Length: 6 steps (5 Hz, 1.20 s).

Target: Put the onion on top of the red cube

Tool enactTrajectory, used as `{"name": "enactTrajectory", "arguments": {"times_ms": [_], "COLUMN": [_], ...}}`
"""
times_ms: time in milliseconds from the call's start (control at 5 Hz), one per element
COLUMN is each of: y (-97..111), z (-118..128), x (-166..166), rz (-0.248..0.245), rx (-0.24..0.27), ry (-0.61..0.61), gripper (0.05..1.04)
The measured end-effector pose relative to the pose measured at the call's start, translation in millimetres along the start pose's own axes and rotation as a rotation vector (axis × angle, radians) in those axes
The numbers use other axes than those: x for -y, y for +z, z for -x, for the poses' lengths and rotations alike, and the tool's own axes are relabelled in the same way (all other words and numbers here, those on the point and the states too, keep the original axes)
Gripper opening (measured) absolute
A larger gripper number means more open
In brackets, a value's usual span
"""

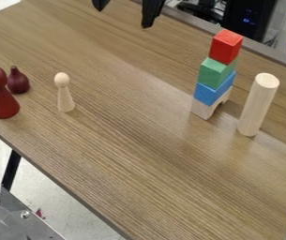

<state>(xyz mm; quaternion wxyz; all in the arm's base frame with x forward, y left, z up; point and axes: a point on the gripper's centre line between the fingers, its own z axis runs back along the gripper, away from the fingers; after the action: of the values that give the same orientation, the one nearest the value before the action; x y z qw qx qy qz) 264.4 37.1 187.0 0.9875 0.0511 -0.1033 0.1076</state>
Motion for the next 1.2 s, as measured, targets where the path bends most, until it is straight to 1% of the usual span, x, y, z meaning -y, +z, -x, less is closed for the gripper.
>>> {"name": "enactTrajectory", "arguments": {"times_ms": [200, 400, 600, 800, 1000, 1200], "y": [-6, -16, -32, -53, -84, -104], "z": [2, 0, -2, 1, 9, 18], "x": [1, -27, -56, -87, -118, -149], "rz": [-0.002, -0.012, -0.04, -0.083, -0.12, -0.164], "rx": [-0.023, -0.047, -0.076, -0.125, -0.2, -0.228], "ry": [-0.002, 0.1, 0.195, 0.282, 0.352, 0.408], "gripper": [0.999, 0.999, 0.999, 0.999, 0.999, 0.999]}}
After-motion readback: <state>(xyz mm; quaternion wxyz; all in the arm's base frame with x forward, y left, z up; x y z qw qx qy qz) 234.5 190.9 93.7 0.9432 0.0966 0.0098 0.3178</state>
